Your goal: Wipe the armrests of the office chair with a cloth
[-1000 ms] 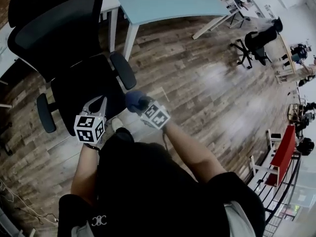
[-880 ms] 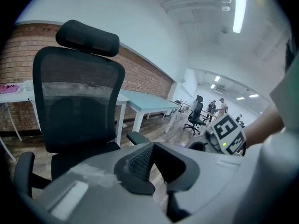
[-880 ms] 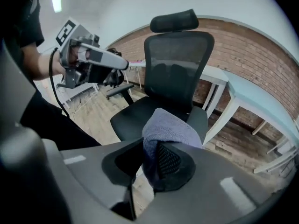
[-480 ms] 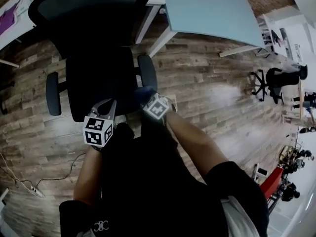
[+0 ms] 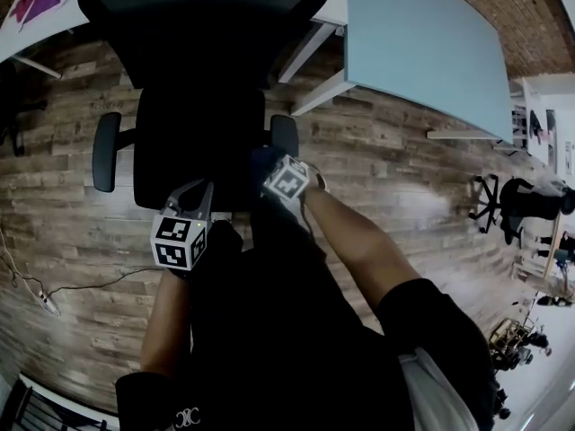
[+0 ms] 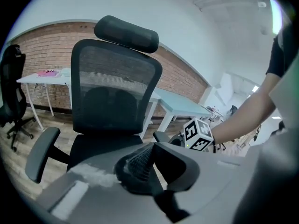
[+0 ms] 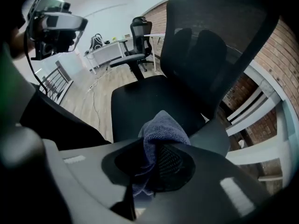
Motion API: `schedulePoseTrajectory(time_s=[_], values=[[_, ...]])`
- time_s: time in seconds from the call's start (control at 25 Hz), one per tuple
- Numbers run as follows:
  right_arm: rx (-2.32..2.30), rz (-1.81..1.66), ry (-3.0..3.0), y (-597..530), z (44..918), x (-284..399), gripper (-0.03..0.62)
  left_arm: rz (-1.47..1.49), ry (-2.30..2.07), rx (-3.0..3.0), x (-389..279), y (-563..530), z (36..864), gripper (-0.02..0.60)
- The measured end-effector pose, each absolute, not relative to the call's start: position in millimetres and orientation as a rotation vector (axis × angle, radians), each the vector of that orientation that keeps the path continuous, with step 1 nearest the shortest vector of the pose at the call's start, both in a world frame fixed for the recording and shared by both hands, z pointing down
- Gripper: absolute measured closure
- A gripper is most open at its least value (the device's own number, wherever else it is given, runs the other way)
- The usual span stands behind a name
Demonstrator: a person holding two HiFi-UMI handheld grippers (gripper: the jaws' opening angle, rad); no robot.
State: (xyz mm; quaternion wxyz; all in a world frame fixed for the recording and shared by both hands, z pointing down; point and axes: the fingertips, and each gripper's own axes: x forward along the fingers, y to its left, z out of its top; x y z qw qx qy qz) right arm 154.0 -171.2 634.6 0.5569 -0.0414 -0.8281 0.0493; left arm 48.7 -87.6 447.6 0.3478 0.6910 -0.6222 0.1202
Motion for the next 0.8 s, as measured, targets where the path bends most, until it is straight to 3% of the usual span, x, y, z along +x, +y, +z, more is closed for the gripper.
schedulePoseTrajectory(time_s=[0.44, 0.8], values=[[-0.086, -0.088, -2.058, -285.7, 619.4, 97.0, 0.528, 0.276, -1.725, 1.588, 80.7, -97.4, 457.6, 0.575], [0.12, 0.001, -2.094, -348.7, 621.1, 103.8, 0.528, 0.269, -1.737, 1.552, 103.2, -115.6, 461.8, 0.575]])
